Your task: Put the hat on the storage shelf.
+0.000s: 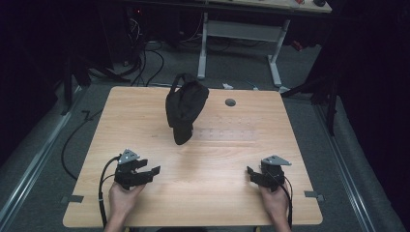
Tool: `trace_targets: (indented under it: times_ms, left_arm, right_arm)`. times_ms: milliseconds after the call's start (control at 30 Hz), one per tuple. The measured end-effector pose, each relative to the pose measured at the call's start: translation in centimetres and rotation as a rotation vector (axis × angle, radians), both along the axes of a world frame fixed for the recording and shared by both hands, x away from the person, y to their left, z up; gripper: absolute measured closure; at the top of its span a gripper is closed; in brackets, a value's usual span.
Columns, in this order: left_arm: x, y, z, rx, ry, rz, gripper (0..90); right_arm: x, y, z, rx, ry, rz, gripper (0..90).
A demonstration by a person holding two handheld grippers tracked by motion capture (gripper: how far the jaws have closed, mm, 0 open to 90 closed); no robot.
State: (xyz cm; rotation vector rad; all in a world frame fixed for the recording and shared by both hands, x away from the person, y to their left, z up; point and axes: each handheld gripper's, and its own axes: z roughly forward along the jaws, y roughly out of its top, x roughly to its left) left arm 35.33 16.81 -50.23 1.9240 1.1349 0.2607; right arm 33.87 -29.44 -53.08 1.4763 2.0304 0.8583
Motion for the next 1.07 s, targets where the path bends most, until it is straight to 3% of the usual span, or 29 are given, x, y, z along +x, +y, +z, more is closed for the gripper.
trace_targets:
  times_ms: [267,500,700,833,1067]
  left_arm:
    - [0.0,-0.3,-1.1,0.031,0.008,0.007,35.8]
    - [0.0,-0.7,-2.0,0.085,-0.002,0.016,34.7]
    - [0.1,-1.2,-2.9,0.149,-0.023,0.029,33.4]
    - [-0.2,-1.6,-3.4,0.207,-0.073,0.035,32.1]
    - [-0.3,-1.7,-3.4,0.21,-0.068,0.046,28.4]
  right_arm:
    - [0.0,0.0,0.0,0.002,0.001,-0.001,36.1]
    - [0.0,0.0,0.0,0.002,0.002,-0.002,36.1]
    - [0.0,0.0,0.0,0.002,0.002,-0.001,36.1]
    - [0.0,0.0,0.0,0.002,0.001,-0.001,36.1]
    - [0.0,0.0,0.0,0.002,0.001,-0.001,36.1]
